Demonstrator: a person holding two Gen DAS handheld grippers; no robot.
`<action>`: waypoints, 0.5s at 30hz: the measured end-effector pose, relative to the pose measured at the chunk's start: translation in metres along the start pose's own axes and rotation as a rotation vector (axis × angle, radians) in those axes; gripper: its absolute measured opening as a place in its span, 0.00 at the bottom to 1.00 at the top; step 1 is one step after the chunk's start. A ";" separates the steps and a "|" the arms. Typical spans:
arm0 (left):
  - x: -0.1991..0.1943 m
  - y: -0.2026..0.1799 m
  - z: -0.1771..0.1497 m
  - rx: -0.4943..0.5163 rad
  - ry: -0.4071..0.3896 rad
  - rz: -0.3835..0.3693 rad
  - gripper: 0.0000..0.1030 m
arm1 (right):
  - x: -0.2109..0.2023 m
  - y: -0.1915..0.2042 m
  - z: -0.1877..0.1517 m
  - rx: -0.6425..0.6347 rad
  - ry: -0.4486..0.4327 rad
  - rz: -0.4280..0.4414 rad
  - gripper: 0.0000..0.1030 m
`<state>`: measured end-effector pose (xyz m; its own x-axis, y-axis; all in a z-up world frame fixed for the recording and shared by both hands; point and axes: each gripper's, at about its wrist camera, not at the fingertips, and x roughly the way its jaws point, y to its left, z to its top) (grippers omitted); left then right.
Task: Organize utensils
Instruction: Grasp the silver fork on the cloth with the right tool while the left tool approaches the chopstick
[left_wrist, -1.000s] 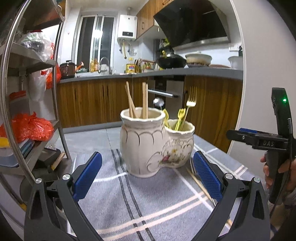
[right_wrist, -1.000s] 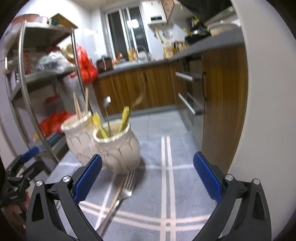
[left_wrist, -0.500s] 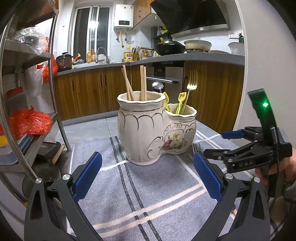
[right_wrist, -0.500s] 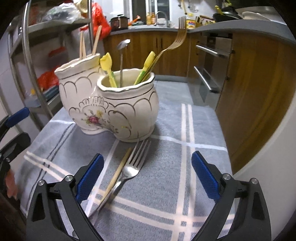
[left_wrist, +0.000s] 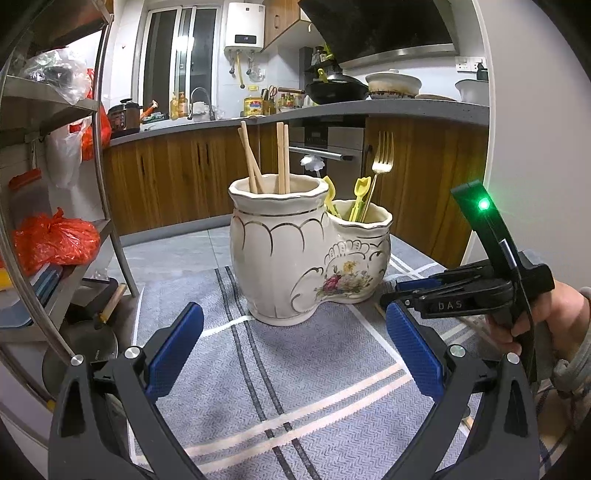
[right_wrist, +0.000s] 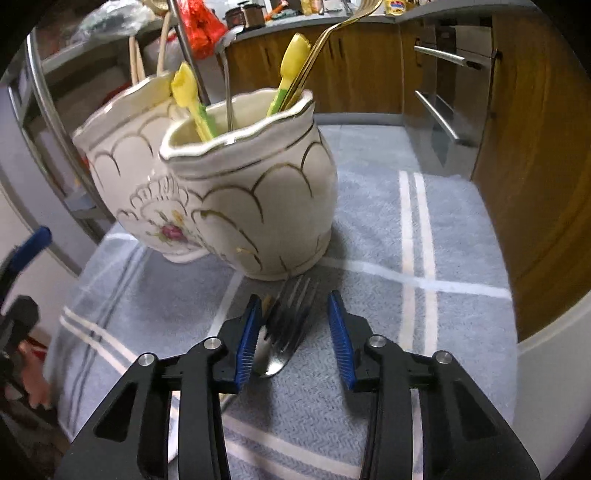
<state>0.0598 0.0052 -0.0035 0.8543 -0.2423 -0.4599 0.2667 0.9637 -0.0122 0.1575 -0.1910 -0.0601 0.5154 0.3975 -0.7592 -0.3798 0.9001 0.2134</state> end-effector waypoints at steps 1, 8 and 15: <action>0.000 0.000 0.000 0.000 0.001 0.000 0.94 | 0.000 0.001 0.000 -0.004 0.002 0.011 0.23; 0.004 -0.004 0.000 0.013 0.011 0.026 0.94 | -0.013 0.010 -0.007 -0.075 -0.033 0.015 0.06; 0.008 -0.023 0.001 0.058 0.055 0.034 0.94 | -0.064 0.006 -0.010 -0.100 -0.163 0.064 0.03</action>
<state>0.0614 -0.0194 -0.0058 0.8380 -0.2013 -0.5071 0.2644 0.9628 0.0547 0.1144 -0.2128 -0.0160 0.6026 0.4839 -0.6345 -0.4859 0.8533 0.1893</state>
